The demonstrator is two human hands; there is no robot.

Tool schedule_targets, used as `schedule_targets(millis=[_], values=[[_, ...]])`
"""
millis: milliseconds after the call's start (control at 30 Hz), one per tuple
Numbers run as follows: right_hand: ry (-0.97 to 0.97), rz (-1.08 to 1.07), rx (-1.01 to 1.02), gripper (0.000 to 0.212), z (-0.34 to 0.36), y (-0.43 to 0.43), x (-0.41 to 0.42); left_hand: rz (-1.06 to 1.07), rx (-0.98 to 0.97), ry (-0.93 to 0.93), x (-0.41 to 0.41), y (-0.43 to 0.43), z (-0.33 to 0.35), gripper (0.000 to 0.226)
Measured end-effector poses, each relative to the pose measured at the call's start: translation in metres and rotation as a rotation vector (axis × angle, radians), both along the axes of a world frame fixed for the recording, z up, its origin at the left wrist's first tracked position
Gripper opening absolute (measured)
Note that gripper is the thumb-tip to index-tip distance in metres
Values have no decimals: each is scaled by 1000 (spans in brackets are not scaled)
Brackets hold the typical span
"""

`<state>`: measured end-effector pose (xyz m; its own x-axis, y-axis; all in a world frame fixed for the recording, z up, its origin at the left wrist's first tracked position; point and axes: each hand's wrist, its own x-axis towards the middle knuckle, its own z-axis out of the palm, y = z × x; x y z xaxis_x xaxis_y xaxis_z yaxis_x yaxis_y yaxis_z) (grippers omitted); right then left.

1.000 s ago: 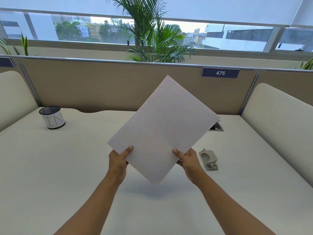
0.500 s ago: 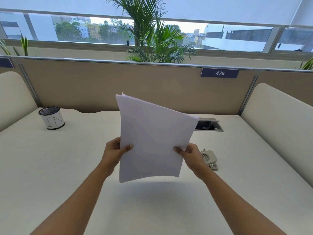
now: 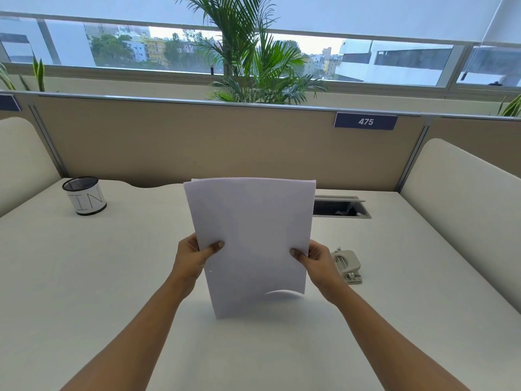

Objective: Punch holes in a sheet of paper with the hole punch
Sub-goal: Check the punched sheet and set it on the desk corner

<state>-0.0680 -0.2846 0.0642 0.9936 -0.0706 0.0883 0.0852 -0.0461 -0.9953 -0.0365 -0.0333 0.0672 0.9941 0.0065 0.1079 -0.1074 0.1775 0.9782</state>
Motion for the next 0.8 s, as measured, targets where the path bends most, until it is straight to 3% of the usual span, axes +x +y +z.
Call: schedule_targets(millis=[233,600,800], values=[[-7,-23,30,17,5,1,3,10,20,-39,5,-2,10,17],[62,-43,87,11,-5,0,2,-42,127,50,1,-8,6,11],[70,4,108,12,-8,-3,1,-61,126,53,-2,-7,10,18]])
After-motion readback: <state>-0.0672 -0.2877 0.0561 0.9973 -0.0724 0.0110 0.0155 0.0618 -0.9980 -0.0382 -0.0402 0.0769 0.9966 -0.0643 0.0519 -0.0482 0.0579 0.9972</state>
